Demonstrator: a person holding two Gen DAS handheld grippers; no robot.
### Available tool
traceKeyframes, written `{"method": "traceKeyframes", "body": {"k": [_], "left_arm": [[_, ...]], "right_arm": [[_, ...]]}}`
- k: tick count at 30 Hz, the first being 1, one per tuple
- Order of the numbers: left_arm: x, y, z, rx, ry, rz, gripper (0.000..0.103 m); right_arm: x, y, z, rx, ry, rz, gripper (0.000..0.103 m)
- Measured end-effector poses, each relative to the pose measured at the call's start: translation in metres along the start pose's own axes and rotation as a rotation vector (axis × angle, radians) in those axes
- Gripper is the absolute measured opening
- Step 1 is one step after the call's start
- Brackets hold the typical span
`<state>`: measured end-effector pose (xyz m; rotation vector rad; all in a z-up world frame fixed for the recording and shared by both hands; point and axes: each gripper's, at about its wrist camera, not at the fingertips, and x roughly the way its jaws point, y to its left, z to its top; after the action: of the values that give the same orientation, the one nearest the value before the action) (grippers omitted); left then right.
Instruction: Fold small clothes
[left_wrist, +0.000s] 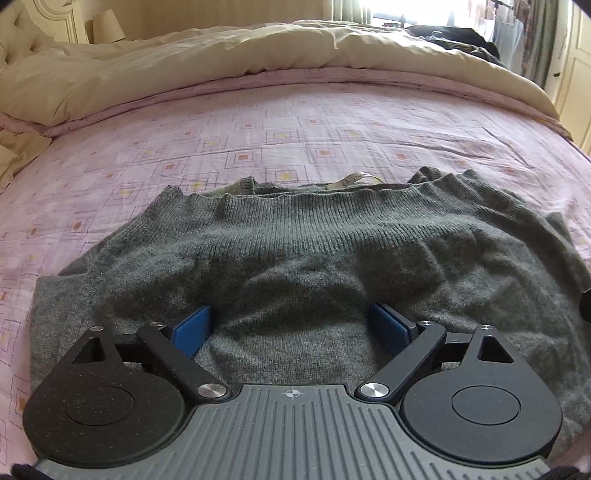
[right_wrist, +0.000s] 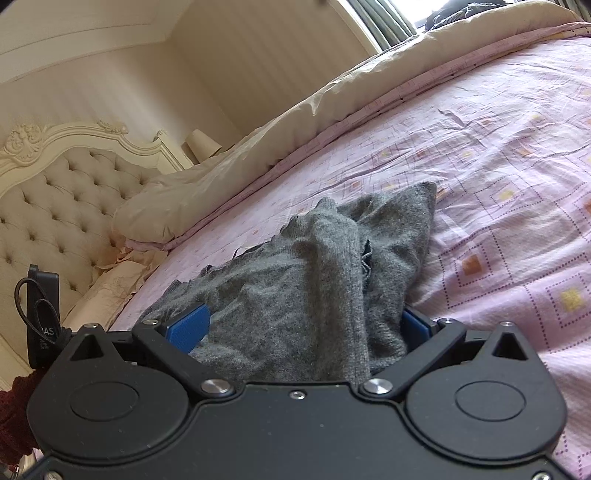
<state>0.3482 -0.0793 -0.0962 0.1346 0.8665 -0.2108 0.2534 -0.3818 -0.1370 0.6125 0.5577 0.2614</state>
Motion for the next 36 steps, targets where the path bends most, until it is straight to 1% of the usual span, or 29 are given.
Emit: {"method": "traceKeyframes", "body": {"k": [1,3,4,5,7,8,9,10,14,16,18,21,23,24,25,26,27,28,30,33,36], "left_arm": [[0.000,-0.001,0.000,-0.003,-0.003,0.002,0.094],[0.000,-0.003,-0.001,-0.003,-0.010,0.009,0.095],[0.000,-0.004,-0.001,-0.003,-0.014,0.013,0.095],[0.000,-0.004,-0.001,-0.007,-0.016,0.012,0.095],[-0.004,-0.002,0.002,-0.007,-0.019,0.000,0.094],[-0.008,0.001,0.002,-0.008,-0.025,-0.010,0.090],[-0.014,0.004,0.002,-0.017,-0.040,-0.019,0.083],[-0.021,0.009,0.000,-0.030,-0.058,-0.024,0.081],[-0.058,0.037,-0.021,-0.106,-0.165,-0.034,0.080],[-0.074,0.052,-0.035,-0.116,-0.206,-0.014,0.080],[-0.087,0.067,-0.048,-0.119,-0.224,0.009,0.080],[-0.098,0.088,-0.062,-0.117,-0.213,0.032,0.080],[-0.106,0.102,-0.070,-0.117,-0.208,0.052,0.080],[-0.109,0.108,-0.074,-0.118,-0.208,0.056,0.080],[-0.113,0.114,-0.077,-0.124,-0.209,0.057,0.080],[-0.116,0.119,-0.080,-0.130,-0.207,0.060,0.080],[-0.118,0.124,-0.082,-0.138,-0.203,0.063,0.080],[-0.119,0.129,-0.085,-0.150,-0.194,0.061,0.080],[-0.121,0.137,-0.090,-0.176,-0.174,0.044,0.080],[-0.125,0.145,-0.097,-0.208,-0.152,0.024,0.080],[-0.131,0.150,-0.105,-0.230,-0.140,-0.007,0.080]], "right_arm": [[0.000,0.000,0.000,0.000,0.000,-0.003,0.101],[-0.001,-0.002,0.000,0.014,-0.006,-0.007,0.093],[-0.002,-0.004,0.000,0.026,-0.011,-0.011,0.086],[-0.002,-0.005,0.000,0.036,-0.015,-0.014,0.085],[-0.002,-0.004,0.000,0.033,-0.016,-0.020,0.084],[-0.002,-0.004,0.000,0.028,-0.015,-0.024,0.085],[-0.002,-0.004,0.000,0.027,-0.014,-0.025,0.085],[-0.002,-0.004,0.000,0.029,-0.015,-0.023,0.085],[-0.002,-0.003,0.000,0.028,-0.013,-0.026,0.084],[-0.001,-0.003,0.000,0.029,-0.007,-0.027,0.084],[0.000,-0.002,0.001,0.032,0.005,-0.035,0.083],[0.002,-0.004,0.009,0.074,0.038,-0.052,0.075],[0.002,-0.008,0.016,0.125,0.071,-0.065,0.058],[0.004,-0.013,0.020,0.163,0.095,-0.070,0.053],[0.005,-0.015,0.023,0.192,0.121,-0.076,0.042],[0.007,-0.017,0.026,0.211,0.144,-0.087,0.038],[0.008,-0.015,0.029,0.213,0.156,-0.099,0.036],[0.008,-0.012,0.032,0.202,0.165,-0.119,0.032],[0.008,0.001,0.041,0.175,0.171,-0.161,0.030],[0.010,0.033,0.057,0.120,0.184,-0.183,0.030],[0.021,0.077,0.074,0.045,0.217,-0.172,0.029]]}}
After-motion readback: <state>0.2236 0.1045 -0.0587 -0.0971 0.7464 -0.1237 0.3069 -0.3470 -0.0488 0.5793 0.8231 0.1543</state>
